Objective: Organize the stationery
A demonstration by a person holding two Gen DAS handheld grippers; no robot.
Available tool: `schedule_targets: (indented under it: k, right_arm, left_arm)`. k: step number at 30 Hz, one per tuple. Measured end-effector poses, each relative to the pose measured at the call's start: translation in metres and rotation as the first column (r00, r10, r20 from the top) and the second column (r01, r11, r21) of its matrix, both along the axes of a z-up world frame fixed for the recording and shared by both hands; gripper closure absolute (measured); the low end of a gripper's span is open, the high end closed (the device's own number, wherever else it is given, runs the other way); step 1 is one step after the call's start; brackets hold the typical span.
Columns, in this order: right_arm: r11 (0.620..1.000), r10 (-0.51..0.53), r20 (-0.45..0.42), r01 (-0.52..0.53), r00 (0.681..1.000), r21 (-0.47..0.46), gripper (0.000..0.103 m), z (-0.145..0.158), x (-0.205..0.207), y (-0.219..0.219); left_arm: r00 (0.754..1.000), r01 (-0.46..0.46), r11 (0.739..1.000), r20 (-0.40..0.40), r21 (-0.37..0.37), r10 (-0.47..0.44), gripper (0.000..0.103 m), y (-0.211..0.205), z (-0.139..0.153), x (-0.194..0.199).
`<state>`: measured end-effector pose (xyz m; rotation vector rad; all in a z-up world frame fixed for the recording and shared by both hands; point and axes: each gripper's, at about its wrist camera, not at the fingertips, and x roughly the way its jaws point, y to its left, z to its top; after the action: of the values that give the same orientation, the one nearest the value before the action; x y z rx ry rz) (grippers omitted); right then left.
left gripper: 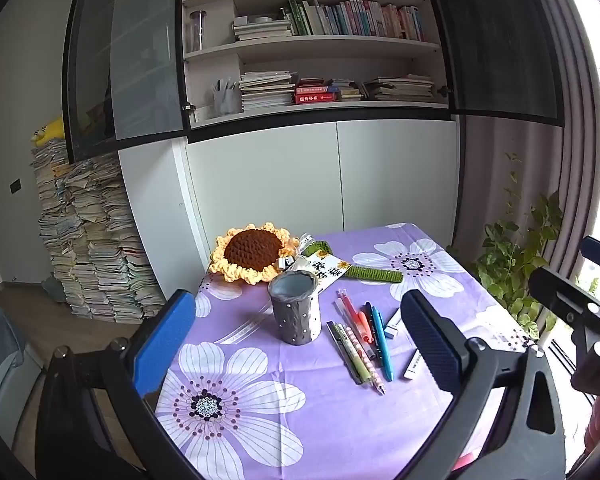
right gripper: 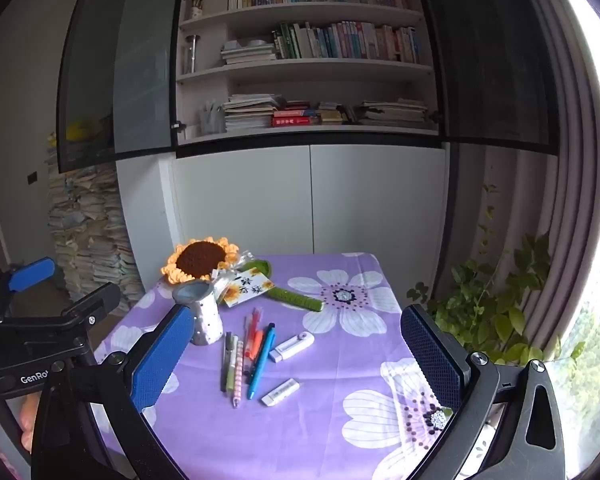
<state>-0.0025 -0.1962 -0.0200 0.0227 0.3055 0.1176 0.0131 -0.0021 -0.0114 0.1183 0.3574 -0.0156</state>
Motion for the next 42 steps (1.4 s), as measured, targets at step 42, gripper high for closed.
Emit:
schedule_targets:
  k: [42]
  right_arm:
    - [0.998, 0.051, -0.081, -0.053, 0.995, -0.029, 0.0, -0.014, 0.026, 0.016]
  left_arm:
    - [0.995, -0.001, 1.0, -0.098, -0.028, -0.002, 0.001, 0.016, -0.016, 0.027]
